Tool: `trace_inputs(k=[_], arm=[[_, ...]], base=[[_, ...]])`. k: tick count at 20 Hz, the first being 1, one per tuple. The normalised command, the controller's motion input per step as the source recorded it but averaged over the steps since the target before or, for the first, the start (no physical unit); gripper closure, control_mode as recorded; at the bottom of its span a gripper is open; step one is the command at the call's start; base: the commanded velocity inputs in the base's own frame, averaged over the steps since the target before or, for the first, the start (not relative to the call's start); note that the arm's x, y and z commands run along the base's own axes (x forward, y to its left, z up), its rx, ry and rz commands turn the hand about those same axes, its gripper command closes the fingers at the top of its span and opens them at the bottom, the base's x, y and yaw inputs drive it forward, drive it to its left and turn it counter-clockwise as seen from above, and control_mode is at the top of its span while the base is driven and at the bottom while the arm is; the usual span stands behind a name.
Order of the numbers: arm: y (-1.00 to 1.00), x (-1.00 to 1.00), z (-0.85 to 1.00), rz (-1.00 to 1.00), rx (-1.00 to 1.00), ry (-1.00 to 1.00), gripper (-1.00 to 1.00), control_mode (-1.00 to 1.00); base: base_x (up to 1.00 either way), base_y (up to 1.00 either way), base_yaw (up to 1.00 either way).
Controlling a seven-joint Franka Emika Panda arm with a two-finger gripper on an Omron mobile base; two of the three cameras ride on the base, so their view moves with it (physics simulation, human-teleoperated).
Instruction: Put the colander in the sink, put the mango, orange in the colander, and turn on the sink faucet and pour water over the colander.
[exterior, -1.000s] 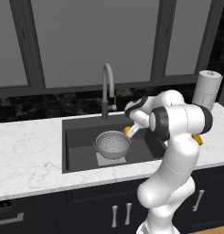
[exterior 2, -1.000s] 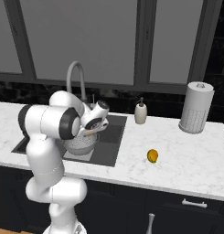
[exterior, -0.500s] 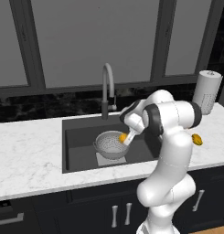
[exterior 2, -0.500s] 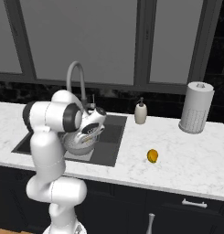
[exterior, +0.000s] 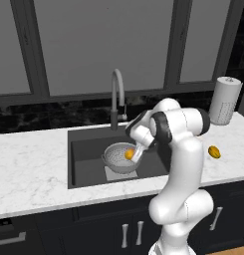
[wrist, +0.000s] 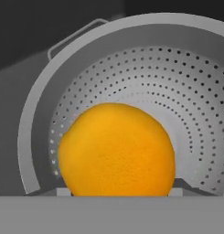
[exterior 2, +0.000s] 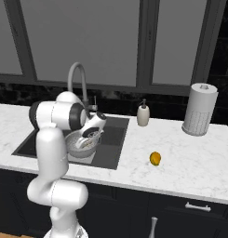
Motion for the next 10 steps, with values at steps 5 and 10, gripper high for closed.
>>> trace_inputs(k=[5,10], arm=[[0.11,0.19,-0.2,0.03,0.0,0.0,1.0,-1.0],[0.01,0.19,-0.05,0.0,0.0,0.0,1.0,-1.0]], base=[[0.0,0.0,0.0],[0.0,0.0,0.0]])
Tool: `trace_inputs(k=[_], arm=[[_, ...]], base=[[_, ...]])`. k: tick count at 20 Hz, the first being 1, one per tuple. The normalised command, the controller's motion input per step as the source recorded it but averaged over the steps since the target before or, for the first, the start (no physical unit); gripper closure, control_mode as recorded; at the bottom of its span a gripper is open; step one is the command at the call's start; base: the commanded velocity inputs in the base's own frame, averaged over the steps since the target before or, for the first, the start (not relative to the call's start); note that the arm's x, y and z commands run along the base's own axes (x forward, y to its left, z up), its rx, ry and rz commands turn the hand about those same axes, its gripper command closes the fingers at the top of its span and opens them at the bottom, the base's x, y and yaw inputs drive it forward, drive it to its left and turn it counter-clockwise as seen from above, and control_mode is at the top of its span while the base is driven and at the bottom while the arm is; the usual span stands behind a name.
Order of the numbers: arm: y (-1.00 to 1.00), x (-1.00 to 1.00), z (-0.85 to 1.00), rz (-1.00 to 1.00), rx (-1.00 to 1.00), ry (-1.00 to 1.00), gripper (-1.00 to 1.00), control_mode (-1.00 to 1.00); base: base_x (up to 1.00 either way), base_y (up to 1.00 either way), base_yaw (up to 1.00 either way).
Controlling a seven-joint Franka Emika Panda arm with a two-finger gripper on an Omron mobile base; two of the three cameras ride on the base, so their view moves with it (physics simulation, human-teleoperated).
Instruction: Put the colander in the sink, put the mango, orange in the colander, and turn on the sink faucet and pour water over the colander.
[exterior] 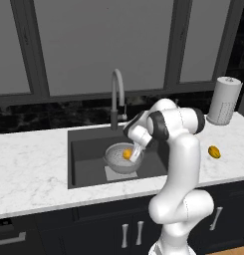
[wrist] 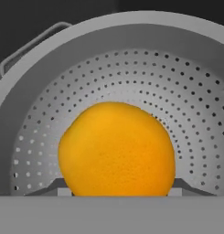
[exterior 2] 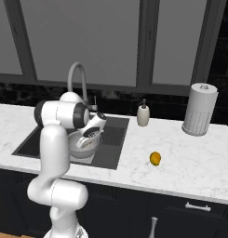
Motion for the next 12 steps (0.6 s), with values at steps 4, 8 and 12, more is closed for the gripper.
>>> trace_inputs(k=[4,8,12], arm=[[0.0,0.46,0.0,0.0,0.0,0.0,1.0,-1.0],[0.01,0.1,0.0,0.0,0.0,0.0,1.0,-1.0],[0.0,0.0,0.0,0.0,0.0,0.0,-1.0,-1.0]], base=[[0.0,0.0,0.0],[0.0,0.0,0.0],[0.0,0.0,0.0]])
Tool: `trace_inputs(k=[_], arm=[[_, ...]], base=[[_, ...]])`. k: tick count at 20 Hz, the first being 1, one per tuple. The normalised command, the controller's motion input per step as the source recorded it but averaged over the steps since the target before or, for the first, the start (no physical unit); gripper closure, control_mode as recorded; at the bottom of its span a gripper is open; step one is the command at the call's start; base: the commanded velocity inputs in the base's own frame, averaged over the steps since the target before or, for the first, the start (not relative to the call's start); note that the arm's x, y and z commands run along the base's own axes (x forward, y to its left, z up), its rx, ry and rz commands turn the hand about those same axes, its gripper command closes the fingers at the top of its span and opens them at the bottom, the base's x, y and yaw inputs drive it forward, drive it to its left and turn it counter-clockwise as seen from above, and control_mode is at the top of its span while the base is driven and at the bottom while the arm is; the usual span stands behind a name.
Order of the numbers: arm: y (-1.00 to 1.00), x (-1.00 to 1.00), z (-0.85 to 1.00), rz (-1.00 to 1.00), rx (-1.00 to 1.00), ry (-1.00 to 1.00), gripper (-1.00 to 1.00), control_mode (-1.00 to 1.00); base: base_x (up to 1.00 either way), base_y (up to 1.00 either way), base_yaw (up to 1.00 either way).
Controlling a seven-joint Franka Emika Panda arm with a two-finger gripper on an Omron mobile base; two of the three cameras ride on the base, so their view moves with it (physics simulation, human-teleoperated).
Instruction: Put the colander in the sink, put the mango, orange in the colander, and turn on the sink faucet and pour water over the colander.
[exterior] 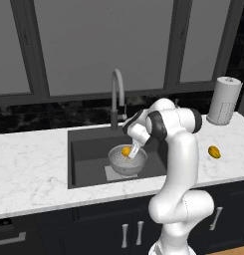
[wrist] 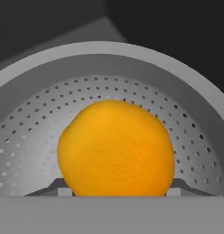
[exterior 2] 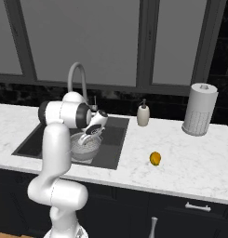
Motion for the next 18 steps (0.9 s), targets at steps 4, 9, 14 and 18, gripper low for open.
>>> trace_inputs(k=[4,9,14,18], arm=[[0.0,0.0,0.0,0.0,0.0,0.0,-1.0,-1.0],[0.0,-0.03,0.07,0.0,0.0,0.0,-1.0,-1.0],[0.0,-0.13,0.26,0.0,0.0,-0.02,-1.0,-1.0],[-0.01,-0.27,0.43,0.0,0.01,-0.08,-1.0,-1.0]], base=[[0.0,0.0,0.0],[0.0,0.0,0.0],[0.0,0.0,0.0],[0.0,0.0,0.0]])
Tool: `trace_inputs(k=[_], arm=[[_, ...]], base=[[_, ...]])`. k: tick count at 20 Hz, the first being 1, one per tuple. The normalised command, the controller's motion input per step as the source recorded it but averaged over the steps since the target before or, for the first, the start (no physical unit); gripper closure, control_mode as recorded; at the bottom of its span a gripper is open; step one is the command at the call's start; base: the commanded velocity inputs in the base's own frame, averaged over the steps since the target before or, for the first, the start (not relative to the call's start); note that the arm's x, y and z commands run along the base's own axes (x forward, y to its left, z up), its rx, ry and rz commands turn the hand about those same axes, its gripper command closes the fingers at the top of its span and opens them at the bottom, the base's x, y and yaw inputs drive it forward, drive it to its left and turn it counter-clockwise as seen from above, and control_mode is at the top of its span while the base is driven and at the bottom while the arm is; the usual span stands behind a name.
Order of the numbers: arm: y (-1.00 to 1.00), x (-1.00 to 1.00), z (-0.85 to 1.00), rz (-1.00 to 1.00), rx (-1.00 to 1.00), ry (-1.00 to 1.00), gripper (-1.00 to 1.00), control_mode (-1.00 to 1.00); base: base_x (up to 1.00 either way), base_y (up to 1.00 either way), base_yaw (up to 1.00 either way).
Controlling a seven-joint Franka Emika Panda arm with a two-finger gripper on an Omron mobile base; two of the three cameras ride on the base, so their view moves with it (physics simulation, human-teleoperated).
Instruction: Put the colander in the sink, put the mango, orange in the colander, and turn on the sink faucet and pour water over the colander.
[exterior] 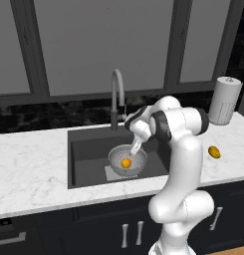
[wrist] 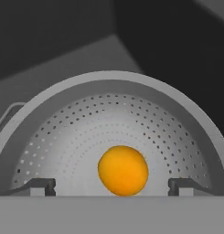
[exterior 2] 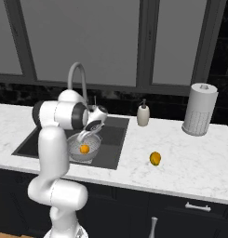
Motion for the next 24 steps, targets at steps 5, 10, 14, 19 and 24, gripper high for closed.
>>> trace_inputs(k=[5,10,14,19,24], arm=[[-0.05,-0.55,0.52,0.0,0.01,-0.1,-1.0,-1.0],[-0.51,-0.76,0.5,-0.09,0.0,-0.05,-1.0,-1.0],[-0.84,-0.78,0.54,-0.17,0.0,-0.01,-1.0,-1.0],[-0.87,-0.53,0.64,-0.19,0.0,0.0,-1.0,-1.0],[-0.84,-0.05,0.8,-0.18,0.0,0.08,-1.0,-1.0]], base=[[0.0,0.0,0.0],[0.0,0.0,0.0],[0.0,0.0,0.0],[0.0,0.0,0.0],[0.0,0.0,0.0]])
